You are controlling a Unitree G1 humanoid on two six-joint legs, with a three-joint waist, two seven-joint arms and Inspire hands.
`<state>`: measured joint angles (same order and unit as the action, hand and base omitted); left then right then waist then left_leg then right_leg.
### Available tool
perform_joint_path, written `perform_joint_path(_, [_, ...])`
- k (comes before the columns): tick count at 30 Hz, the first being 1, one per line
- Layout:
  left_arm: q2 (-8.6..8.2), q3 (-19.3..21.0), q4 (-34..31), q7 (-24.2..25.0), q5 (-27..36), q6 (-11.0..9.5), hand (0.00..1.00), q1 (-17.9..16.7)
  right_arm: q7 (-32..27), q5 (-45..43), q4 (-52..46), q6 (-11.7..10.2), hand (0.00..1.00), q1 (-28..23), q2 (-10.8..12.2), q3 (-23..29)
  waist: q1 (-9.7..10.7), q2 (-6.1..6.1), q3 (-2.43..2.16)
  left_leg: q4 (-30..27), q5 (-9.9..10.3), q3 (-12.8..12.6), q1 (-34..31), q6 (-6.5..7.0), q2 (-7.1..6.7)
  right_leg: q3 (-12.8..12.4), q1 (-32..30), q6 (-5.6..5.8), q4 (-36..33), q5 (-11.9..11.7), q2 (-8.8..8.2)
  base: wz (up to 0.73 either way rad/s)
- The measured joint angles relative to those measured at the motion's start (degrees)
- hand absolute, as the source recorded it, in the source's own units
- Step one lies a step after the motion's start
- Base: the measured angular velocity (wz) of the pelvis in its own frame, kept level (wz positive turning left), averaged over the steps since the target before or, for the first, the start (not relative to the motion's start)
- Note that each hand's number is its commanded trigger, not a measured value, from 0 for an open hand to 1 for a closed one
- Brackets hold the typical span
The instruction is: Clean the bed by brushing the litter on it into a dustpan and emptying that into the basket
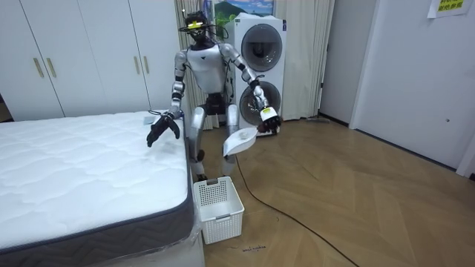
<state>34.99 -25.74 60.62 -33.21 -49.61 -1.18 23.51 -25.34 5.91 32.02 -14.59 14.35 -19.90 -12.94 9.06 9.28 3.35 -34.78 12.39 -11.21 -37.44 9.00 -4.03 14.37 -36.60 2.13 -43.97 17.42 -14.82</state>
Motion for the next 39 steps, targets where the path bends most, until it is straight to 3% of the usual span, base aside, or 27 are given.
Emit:
perform_joint_path(2, [1.84,-0.4,0.79,0.34,0.12,0.02,1.0,-0.26,0.25,-0.02,-0.94,0.33,0.0,0.07,-1.65,0.08,0.1,1.98,-0.13,0.61,-0.12,-1.68,0.35,0.08,-0.23,-1.81,-0.96,0.13,-1.01,0.15,-0.22,-0.27])
perform_joint_path(7, [5.31,-0.37,0.9,0.59,0.14,1.05,1.0,-1.27,0.36,-0.11,-0.91,0.36,0.0,-1.59,-3.41,0.8,0.91,3.04,-0.03,3.58,-1.63,-3.78,2.31,-0.44,-0.83,-4.18,-1.54,-0.14,-1.66,0.63,-0.38,-0.11])
perform_joint_path(14, [6.02,-0.62,1.39,4.13,0.66,1.1,1.0,-1.29,0.54,-2.11,-1.02,0.36,0.0,-1.5,-4.47,0.77,1.75,4.68,-0.02,4.03,-2.4,-4.65,1.73,-1.09,-0.78,-6.68,-3.57,-0.78,-2.41,1.21,0.65,-0.04])
perform_joint_path(19, [6.16,-1.48,1.97,7.25,1.9,1.29,1.0,-1.21,0.5,-1.95,-1.05,0.55,0.0,-1.46,-4.71,0.76,1.98,4.74,0.01,4.29,-2.49,-5.84,1.62,-1.17,-0.69,-8.08,-4.64,-0.82,-3.09,1.41,0.96,-0.06])
perform_joint_path(26, [7.75,-2.11,2.52,10.7,2.9,1.32,1.0,-0.51,0.58,-1.97,-1.26,0.89,0.0,-1.46,-4.65,0.73,3.04,4.81,0.02,4.33,-2.49,-5.78,0.48,-1.17,-0.66,-8.29,-5.77,-0.76,-3.06,1.52,1.18,0.01])
perform_joint_path(39, [7.82,-2.09,2.47,12.63,4.49,1.3,1.0,0.91,1.81,-1.07,-1.69,0.89,0.0,-1.44,-4.6,0.78,3.23,4.82,0.03,4.23,-2.3,-5.66,-0.45,-1.51,-0.51,-9.19,-6.69,-1.04,-3.23,2.03,1.99,0.0])
